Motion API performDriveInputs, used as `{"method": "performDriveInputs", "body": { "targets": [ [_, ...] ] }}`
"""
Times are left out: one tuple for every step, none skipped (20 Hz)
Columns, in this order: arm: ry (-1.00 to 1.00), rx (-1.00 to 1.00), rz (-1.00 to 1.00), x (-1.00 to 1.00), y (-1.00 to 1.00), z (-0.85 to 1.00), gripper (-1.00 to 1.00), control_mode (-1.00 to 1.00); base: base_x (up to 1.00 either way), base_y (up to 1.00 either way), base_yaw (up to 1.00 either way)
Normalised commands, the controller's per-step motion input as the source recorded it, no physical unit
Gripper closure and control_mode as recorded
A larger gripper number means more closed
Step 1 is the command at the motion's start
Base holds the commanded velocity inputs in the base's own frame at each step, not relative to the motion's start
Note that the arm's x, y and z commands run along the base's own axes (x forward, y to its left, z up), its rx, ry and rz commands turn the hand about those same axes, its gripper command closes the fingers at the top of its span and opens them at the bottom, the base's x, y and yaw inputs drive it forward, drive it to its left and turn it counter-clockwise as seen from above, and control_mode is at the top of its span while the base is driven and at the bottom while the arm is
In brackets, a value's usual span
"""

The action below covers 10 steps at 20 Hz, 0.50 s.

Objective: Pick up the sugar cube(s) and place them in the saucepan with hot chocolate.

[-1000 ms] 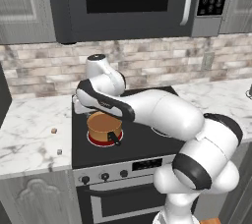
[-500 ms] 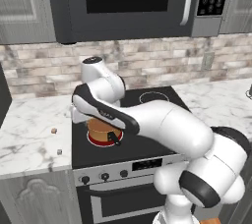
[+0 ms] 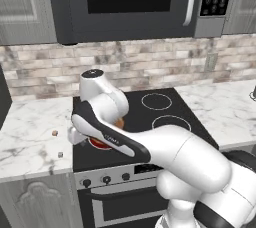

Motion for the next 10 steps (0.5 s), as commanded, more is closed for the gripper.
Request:
{"method": "performDriveInputs", "body": {
  "targets": [
    [0.16, 0.00, 0.43, -0.11, 0.56, 0.00, -1.00, -1.00, 0.00, 0.00, 0.00],
    [0.15, 0.00, 0.45, -0.09, 0.59, 0.00, -1.00, -1.00, 0.00, 0.00, 0.00],
    [0.14, 0.00, 0.45, -0.04, 0.59, 0.00, -1.00, -1.00, 0.00, 0.00, 0.00],
    [0.13, 0.00, 0.47, 0.00, 0.61, 0.00, -1.00, -1.00, 0.00, 0.00, 0.00],
    [0.14, 0.00, 0.46, 0.00, 0.59, 0.00, -1.00, -1.00, 0.00, 0.00, 0.00],
    [0.14, 0.00, 0.44, -0.05, 0.59, 0.00, -1.00, -1.00, 0.00, 0.00, 0.00],
    [0.10, 0.00, 0.37, -0.07, 0.49, 0.00, -1.00, -1.00, 0.00, 0.00, 0.00],
    [0.07, 0.00, 0.30, -0.02, 0.39, 0.00, -1.00, -1.00, 0.00, 0.00, 0.00],
    [0.07, 0.00, 0.21, 0.00, 0.27, -0.10, -1.00, -1.00, 0.00, 0.00, 0.00],
    [0.12, -0.02, 0.15, 0.00, 0.25, -0.23, -1.00, -1.00, 0.00, 0.00, 0.00]
  ]
}}
